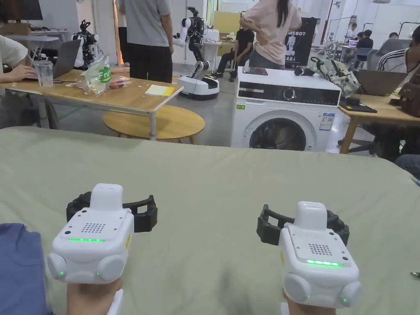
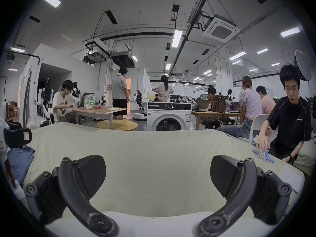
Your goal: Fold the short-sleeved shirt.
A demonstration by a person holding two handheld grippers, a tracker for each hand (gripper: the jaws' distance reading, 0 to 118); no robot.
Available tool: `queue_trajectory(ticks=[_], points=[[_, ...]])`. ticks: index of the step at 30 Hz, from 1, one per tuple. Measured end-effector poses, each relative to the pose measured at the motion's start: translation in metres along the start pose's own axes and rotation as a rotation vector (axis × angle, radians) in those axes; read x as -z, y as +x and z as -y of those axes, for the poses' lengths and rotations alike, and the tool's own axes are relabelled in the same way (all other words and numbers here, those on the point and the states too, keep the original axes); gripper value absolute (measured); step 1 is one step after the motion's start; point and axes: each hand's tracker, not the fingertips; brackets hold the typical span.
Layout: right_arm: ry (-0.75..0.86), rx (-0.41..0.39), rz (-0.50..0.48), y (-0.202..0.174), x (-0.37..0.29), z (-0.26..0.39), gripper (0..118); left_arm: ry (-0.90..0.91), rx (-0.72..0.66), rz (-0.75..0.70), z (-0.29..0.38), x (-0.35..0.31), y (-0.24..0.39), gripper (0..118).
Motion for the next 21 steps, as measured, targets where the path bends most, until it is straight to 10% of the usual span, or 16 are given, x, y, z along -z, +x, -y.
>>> queue_trajectory(ticks=[21], points=[[-0.008,-0.037,-0.002,-0.0041,-0.0008,0.0022,118,0.008,0.025,0.009,-0.0064,-0.0029,0.0024,118]])
